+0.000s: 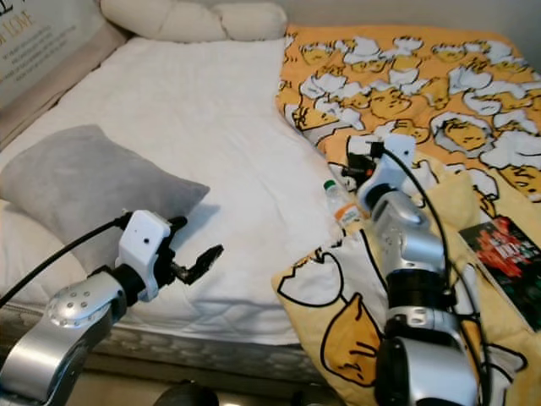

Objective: Clean up the room

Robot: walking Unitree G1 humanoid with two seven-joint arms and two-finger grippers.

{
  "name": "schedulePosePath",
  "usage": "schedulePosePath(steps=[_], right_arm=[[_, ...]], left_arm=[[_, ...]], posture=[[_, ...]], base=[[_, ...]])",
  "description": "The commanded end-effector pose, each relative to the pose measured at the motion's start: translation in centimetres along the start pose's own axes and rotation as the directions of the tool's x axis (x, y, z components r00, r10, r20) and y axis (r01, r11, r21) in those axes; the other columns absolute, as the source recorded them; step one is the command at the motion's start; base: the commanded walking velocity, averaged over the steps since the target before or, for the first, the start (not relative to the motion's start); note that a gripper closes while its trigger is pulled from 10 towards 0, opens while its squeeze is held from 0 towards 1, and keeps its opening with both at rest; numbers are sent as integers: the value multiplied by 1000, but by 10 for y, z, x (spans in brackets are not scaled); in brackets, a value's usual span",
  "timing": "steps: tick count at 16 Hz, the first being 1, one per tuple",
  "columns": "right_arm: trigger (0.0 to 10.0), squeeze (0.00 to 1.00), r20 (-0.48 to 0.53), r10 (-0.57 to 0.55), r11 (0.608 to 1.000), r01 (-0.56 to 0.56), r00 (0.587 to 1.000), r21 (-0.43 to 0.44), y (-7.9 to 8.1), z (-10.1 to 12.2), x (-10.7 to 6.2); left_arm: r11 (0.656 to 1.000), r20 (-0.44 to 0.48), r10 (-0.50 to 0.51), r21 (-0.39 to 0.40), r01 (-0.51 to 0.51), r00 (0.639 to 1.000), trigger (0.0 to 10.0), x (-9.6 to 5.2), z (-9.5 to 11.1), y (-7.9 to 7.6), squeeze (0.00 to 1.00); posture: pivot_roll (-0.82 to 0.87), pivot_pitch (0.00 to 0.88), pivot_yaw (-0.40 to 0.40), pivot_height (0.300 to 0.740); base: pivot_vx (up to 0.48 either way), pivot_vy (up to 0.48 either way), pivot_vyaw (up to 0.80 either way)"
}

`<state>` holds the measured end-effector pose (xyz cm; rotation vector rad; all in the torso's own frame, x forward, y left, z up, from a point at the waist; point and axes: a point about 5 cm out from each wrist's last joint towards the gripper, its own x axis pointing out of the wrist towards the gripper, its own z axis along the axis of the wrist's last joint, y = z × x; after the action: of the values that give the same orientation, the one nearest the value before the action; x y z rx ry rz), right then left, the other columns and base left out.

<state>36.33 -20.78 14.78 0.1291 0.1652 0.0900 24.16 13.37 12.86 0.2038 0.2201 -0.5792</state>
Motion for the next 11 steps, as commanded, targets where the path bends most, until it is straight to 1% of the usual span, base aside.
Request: schedulePosePath(steps=[1,3,7,11], right_arm=[[10000,1000,-28,1,999,-3,1000,-38,7,3,3],[10000,1000,-47,7,999,-9,999,-49,10,3,3],[10000,1000,-89,20,999,-24,996,-49,17,2,8],[10000,1000,-110,24,998,-29,994,-50,17,3,12]], left_arm=[[999,3,42,21,-42,999,10000,3,2,6,0],[998,3,65,21,-65,998,10000,3,2,7,0],[993,3,112,23,-112,994,10000,2,0,8,0],[992,-8,121,33,-121,993,10000,-2,-2,9,0]], posture=[[-8,0,51,740],[2,0,39,740],[19,0,17,740],[27,0,13,740]], base=[[0,0,0],[0,0,0],[0,0,0],[0,0,0]])
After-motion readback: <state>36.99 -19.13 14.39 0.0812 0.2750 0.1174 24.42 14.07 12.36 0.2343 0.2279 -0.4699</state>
